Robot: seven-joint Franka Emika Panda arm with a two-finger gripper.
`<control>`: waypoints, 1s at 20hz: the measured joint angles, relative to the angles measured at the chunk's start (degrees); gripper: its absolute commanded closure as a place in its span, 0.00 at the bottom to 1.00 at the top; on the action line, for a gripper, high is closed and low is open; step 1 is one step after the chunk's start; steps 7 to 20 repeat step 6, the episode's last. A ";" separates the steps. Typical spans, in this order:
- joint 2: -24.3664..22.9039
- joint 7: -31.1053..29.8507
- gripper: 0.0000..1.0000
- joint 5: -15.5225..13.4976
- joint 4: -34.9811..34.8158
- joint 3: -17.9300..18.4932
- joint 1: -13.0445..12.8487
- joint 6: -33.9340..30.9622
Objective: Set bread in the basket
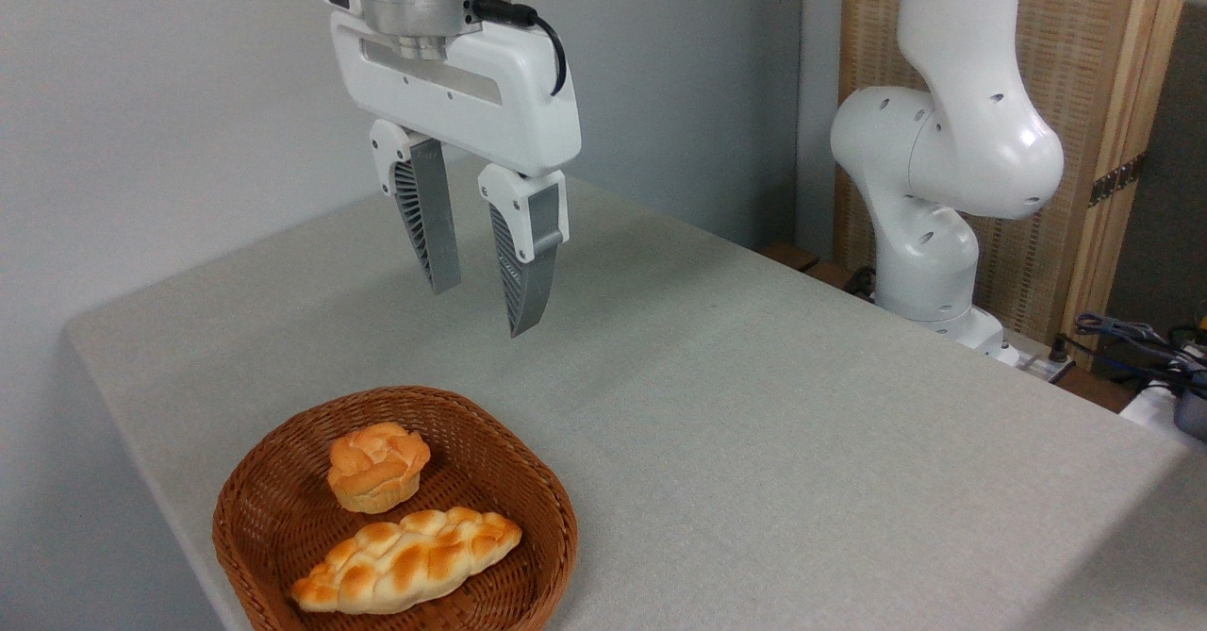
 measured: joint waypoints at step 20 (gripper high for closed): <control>0.56 0.00 0.00 0.00 -0.03 -0.08 -0.07 -2.19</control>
